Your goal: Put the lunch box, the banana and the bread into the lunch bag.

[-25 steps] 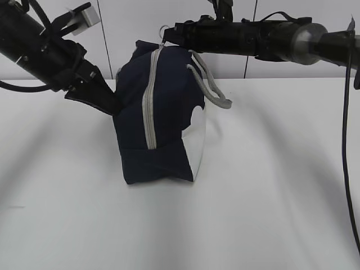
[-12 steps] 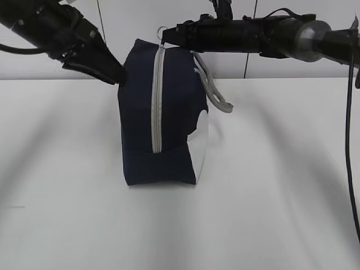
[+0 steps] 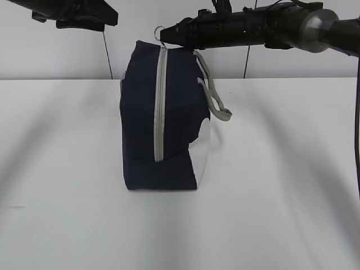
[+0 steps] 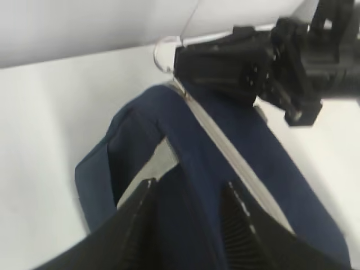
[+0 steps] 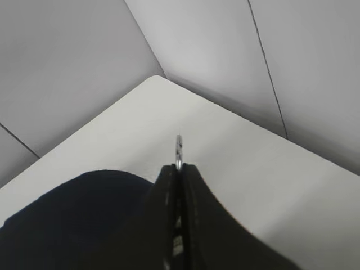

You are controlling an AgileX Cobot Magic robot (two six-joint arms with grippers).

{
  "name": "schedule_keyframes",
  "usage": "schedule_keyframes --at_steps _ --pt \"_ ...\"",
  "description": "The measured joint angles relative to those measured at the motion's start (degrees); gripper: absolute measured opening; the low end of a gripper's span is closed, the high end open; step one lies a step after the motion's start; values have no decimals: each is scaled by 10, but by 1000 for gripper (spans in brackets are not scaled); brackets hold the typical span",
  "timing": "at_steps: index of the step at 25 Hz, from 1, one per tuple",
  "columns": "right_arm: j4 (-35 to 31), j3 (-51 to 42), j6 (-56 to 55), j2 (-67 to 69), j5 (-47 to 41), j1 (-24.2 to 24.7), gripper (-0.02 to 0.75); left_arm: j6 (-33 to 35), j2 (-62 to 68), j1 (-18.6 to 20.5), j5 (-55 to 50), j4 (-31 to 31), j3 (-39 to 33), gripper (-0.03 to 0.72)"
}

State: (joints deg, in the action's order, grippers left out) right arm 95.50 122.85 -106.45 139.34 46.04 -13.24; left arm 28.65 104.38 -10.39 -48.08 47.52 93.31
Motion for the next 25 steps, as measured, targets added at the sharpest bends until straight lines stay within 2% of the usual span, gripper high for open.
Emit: schedule_keyframes --at_steps 5,9,16,21,25 --pt "19 0 -8 0 1 0 6 -2 20 0 24 80 0 342" --pt "21 0 -10 0 5 1 6 -3 51 0 36 116 0 351" --pt "23 0 -11 0 6 1 6 -4 85 0 62 149 9 356" --pt "24 0 -12 0 7 1 6 -4 109 -7 58 151 49 358" --pt "24 0 -14 0 7 1 6 -4 121 -9 55 151 55 358"
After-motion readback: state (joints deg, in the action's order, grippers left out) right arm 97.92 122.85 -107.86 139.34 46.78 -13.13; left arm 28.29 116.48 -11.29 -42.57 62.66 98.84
